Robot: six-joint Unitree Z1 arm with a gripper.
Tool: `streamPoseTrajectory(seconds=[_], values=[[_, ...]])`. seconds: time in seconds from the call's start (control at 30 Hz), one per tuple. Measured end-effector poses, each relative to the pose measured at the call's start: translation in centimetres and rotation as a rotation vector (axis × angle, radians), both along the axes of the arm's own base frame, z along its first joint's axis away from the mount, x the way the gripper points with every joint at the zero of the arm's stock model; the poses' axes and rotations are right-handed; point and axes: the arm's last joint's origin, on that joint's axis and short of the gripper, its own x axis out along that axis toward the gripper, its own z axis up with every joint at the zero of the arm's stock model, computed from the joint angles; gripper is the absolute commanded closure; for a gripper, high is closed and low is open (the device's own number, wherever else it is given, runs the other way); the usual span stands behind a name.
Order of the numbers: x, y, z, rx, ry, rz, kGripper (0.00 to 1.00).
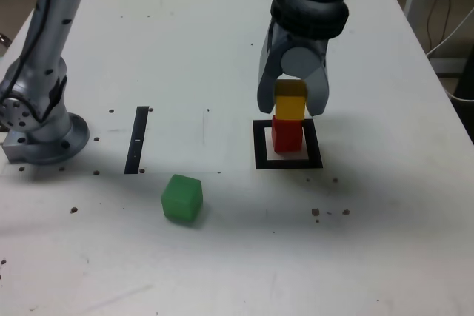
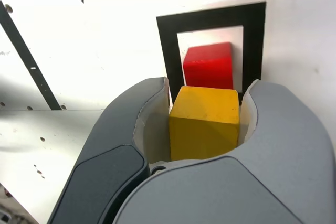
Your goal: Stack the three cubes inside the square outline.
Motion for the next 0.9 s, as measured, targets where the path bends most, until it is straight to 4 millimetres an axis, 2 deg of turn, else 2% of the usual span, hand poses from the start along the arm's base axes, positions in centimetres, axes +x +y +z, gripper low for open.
streamPoseTrajectory(seconds=[0.67, 0.77, 0.9], values=[[0.8, 0.6, -2.2, -0.01, 0.026, 0.027, 0.6], [0.8, 0.6, -2.2, -0.012, 0.027, 0.027, 0.49], [0.9, 0.7, -2.4, -0.022, 0.027, 0.021, 0.21]])
